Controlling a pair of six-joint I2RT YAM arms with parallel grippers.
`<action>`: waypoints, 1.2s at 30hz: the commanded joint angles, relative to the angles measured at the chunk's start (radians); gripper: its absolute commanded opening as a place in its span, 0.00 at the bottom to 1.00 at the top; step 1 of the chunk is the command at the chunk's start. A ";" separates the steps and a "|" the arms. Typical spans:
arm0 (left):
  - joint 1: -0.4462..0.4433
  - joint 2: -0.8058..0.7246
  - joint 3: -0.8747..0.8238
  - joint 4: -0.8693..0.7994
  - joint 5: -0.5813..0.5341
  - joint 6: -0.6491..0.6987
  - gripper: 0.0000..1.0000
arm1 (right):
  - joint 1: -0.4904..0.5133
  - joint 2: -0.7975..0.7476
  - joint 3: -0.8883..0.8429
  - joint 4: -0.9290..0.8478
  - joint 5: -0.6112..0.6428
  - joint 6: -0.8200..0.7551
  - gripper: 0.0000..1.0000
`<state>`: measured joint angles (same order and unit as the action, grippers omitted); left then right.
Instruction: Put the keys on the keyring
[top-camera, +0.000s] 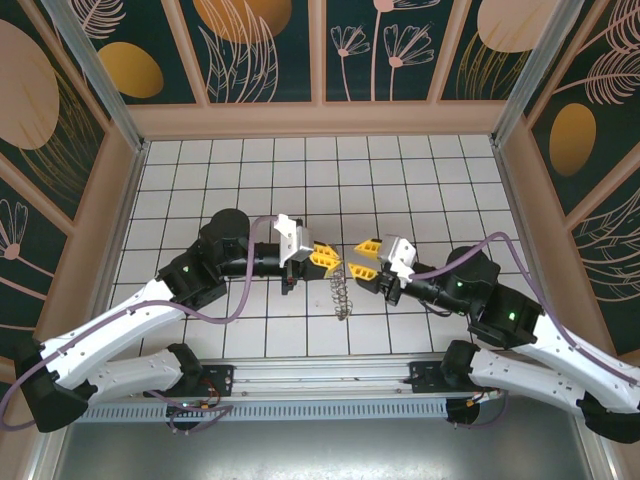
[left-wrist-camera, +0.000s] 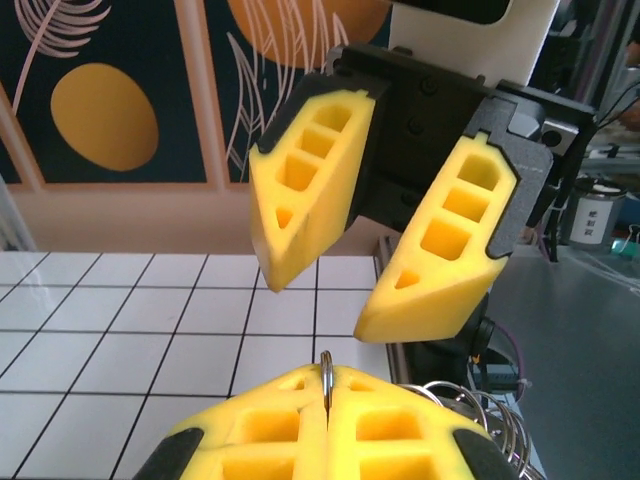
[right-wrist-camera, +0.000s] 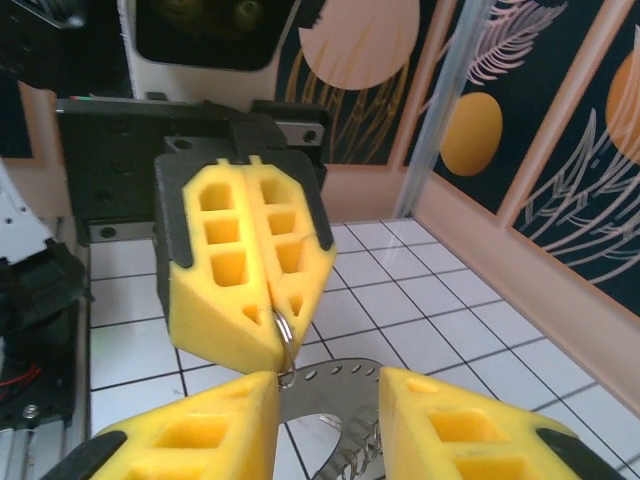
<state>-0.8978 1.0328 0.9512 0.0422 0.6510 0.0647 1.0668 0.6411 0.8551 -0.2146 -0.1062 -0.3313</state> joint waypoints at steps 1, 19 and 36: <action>-0.002 -0.017 0.003 0.120 0.057 -0.050 0.00 | 0.006 -0.006 -0.013 0.037 -0.089 0.018 0.31; -0.002 0.007 -0.007 0.171 0.138 -0.097 0.00 | 0.006 0.002 -0.034 0.091 -0.115 0.006 0.27; -0.001 0.028 -0.003 0.121 0.181 -0.084 0.00 | 0.006 0.013 -0.045 0.148 -0.141 0.012 0.15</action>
<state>-0.8936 1.0481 0.9459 0.1600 0.7830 -0.0204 1.0668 0.6449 0.8215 -0.1608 -0.2298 -0.3309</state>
